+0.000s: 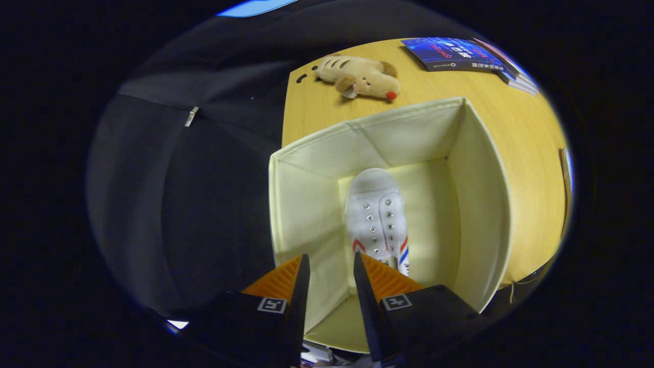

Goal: Open the storage box then place both shoes into the box .Put the left shoe in first, then the right shoe, with the right side of both shoes facing outward in a uniform manner.

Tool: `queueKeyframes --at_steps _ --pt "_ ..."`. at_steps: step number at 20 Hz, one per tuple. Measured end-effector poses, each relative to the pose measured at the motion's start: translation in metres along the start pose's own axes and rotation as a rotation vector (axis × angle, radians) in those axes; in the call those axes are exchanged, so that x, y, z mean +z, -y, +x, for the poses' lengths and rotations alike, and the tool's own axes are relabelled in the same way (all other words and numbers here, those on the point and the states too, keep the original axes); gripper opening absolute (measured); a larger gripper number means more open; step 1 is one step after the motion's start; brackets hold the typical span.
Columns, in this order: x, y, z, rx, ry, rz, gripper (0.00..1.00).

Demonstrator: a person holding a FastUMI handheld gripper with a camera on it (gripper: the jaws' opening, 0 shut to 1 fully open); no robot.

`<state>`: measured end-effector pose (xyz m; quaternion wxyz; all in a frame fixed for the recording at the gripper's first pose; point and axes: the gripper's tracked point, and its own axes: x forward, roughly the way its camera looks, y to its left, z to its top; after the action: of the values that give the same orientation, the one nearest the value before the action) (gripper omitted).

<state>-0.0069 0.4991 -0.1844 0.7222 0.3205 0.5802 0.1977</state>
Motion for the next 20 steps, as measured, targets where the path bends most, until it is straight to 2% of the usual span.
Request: queueKeyframes --at_steps 2,4,11,14,20 --pt "0.004 -0.004 -0.01 0.024 0.012 -0.044 0.67" --pt "0.002 -0.011 -0.024 0.05 0.018 -0.081 0.75" --pt "0.007 0.011 -0.101 0.135 0.052 -0.181 0.81" --pt "0.017 0.04 -0.14 0.133 0.094 -0.223 0.9" --pt "0.045 0.116 -0.217 0.085 0.196 -0.214 0.91"
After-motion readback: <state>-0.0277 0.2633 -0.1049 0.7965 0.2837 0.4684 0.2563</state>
